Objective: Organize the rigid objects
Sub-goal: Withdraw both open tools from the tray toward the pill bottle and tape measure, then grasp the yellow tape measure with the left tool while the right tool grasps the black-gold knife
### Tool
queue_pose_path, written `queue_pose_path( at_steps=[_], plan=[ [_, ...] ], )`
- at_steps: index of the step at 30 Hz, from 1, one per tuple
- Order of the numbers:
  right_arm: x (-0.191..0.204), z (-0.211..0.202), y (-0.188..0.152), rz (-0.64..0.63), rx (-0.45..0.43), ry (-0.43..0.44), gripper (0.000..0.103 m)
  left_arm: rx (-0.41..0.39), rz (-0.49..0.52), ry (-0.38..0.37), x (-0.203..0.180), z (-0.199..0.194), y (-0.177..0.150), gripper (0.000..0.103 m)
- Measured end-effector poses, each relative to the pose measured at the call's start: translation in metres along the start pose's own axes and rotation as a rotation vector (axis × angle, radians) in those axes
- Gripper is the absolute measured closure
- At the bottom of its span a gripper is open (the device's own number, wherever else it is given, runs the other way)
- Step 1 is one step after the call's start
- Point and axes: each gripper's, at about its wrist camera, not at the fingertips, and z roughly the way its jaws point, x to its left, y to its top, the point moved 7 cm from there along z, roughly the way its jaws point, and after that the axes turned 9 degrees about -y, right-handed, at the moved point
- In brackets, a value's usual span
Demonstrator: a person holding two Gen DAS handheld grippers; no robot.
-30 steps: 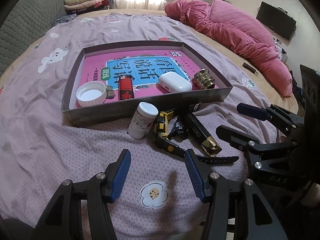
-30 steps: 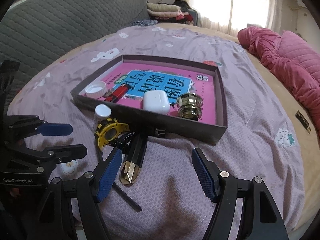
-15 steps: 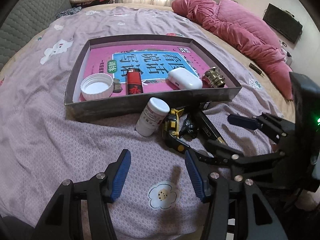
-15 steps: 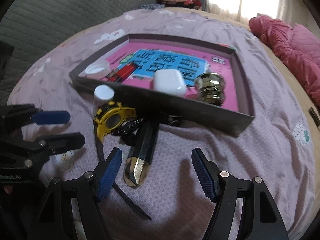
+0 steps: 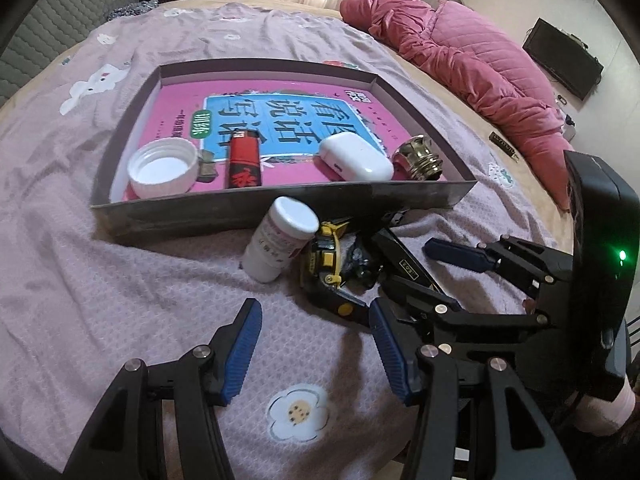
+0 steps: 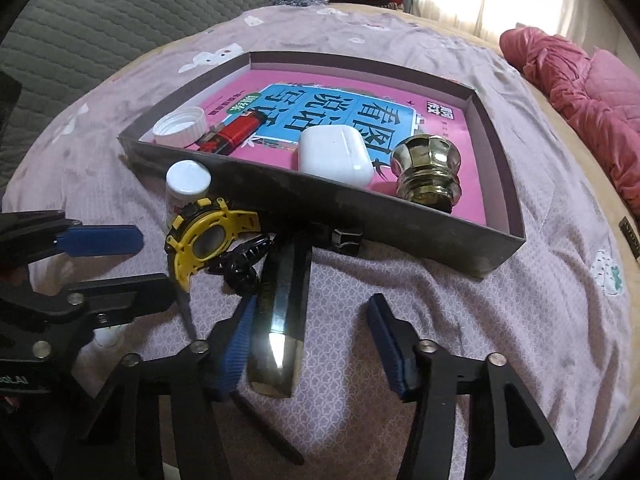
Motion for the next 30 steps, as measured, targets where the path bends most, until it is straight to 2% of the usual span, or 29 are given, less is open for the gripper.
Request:
queue_pose_path(
  at_steps=[3, 11, 15, 17, 20, 30],
  plan=[
    [-0.003, -0.001, 0.000, 0.000, 0.000, -0.008, 0.059, -0.005, -0.003, -0.016, -0.001, 0.004, 0.003, 0.047],
    [-0.017, -0.001, -0.004, 0.043, 0.020, -0.011, 0.059, -0.022, -0.070, -0.099, 0.001, 0.007, 0.014, 0.050],
    [-0.016, 0.000, -0.004, 0.045, 0.025, -0.009, 0.059, -0.024, -0.080, -0.096, 0.003, 0.012, 0.019, 0.059],
    [-0.016, 0.001, -0.004, 0.043, 0.027, -0.009, 0.059, -0.020, -0.078, -0.091, 0.004, 0.015, 0.020, 0.070],
    [-0.017, 0.001, -0.003, 0.049, 0.030, -0.003, 0.059, -0.015, -0.067, -0.072, 0.006, 0.017, 0.021, 0.080],
    [-0.015, 0.005, -0.003, 0.052, 0.040, -0.002, 0.059, 0.003, -0.050, -0.040, 0.008, 0.027, 0.029, 0.082]
  ],
)
